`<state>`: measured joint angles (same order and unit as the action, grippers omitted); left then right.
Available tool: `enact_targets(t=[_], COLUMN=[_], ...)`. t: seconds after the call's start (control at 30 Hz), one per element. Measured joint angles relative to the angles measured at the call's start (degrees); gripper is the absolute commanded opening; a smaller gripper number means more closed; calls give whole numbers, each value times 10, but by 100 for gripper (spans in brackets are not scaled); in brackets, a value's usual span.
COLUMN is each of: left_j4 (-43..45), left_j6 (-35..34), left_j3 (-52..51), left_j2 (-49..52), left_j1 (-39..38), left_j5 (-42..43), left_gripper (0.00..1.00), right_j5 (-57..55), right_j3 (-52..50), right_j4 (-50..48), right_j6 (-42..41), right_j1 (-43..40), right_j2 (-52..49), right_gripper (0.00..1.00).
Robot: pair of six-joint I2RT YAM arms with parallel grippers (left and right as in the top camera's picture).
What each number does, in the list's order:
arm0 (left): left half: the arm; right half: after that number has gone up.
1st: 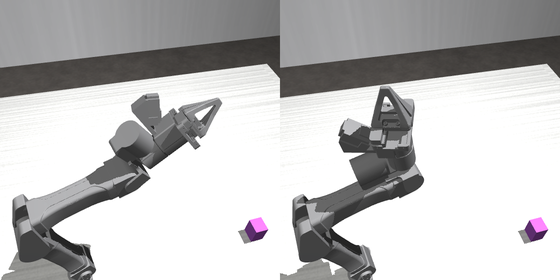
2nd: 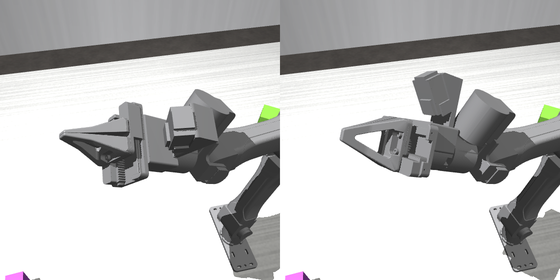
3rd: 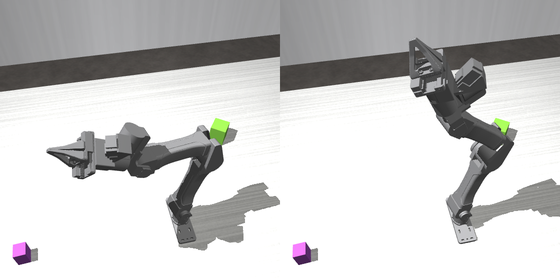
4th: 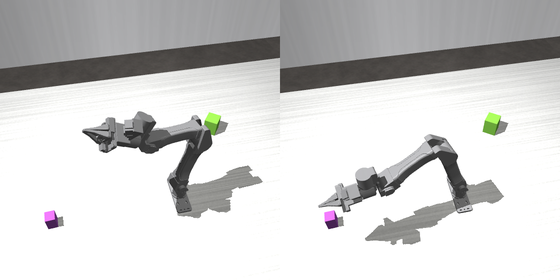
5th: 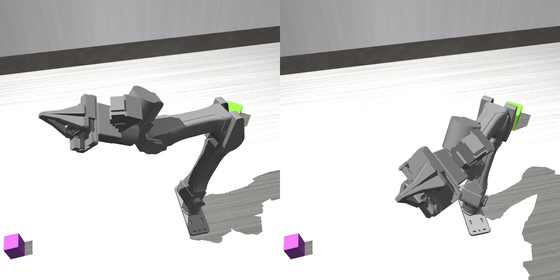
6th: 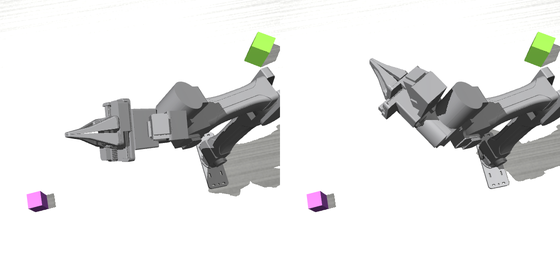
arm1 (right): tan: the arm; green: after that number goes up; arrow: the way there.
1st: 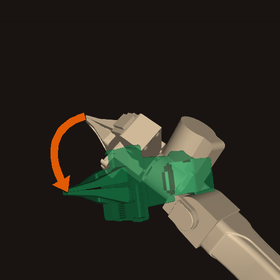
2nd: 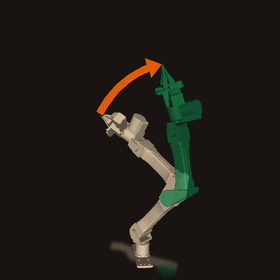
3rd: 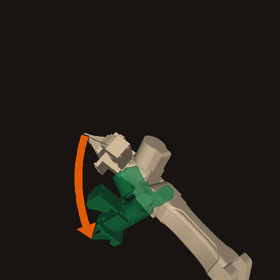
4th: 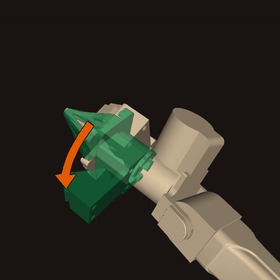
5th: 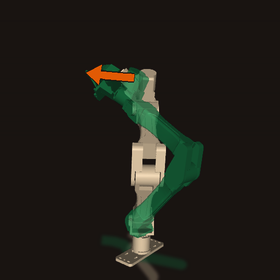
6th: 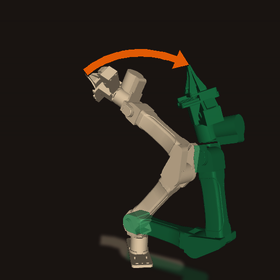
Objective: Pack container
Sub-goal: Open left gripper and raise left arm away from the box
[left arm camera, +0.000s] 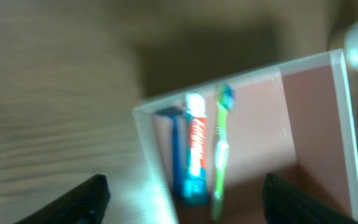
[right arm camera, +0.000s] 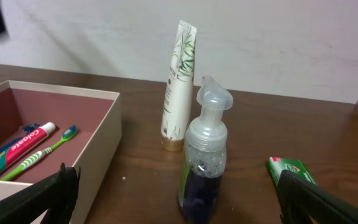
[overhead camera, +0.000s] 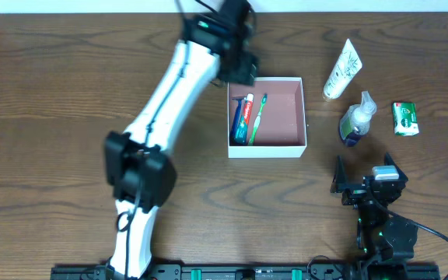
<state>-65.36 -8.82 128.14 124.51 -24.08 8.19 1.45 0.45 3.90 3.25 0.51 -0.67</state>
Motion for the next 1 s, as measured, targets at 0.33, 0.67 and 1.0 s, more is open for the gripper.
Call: enact_targets(t=[0.33,0.67,1.0], left_j4=[-1,-3,-3], left_j6=[-1,-1,-1], left_j3=[21,21,20], left_j2=[-117,-103,-103], left_j1=[199,336,363], left_j5=[-86,-101,-101], left_gripper=[98,98,98], right_j5=[0,0,1], right_j3=[0,0,0], right_j4=[0,0,-4], right_j6=[0,0,0], right_j1=[0,0,0], right_j2=[0,0,0], right_gripper=[99,99,99])
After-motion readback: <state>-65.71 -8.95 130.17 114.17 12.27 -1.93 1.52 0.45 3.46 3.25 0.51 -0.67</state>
